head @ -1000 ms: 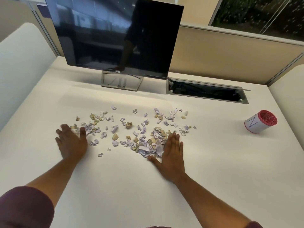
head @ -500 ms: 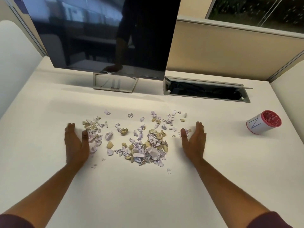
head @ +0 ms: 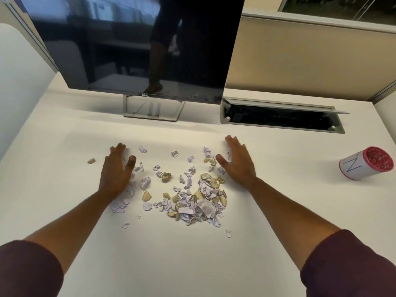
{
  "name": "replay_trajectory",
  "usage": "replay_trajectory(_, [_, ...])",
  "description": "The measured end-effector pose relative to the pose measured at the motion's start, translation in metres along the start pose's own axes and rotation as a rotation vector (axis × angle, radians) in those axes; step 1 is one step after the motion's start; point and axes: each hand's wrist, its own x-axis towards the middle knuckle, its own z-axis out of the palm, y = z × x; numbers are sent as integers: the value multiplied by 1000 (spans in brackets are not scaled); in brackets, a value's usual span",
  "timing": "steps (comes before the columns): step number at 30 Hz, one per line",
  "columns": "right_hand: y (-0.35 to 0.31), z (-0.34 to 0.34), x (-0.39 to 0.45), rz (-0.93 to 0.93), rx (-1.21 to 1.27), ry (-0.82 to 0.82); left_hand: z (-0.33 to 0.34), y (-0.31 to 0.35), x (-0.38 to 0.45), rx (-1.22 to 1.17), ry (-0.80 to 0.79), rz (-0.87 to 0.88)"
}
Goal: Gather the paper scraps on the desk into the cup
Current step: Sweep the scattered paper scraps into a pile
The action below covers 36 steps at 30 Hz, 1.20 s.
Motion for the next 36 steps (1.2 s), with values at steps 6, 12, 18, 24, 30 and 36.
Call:
replay_trajectory(6, [-52,37,-15,-320,23,-170,19,40,-28,-31,-160,266])
replay_trajectory(12, [-83,52,-55,-499,121,-316,47,66,-85,-68,-314,425])
replay_trajectory(18, [-76,44,-84,-296,457,-325,29,66,-98,-254,-247,269])
replay_trajectory(24, [-56,37,-63,-36,432,-13,-24,10,-66,-60,246,-44])
replay_trajectory(30, [-97,50,-6,-5,306,-160,-49,-57,-34,274,202,-306])
replay_trajectory(36, [-118,68,8,-217,154,-253,-24,-38,-34,175,5,-22])
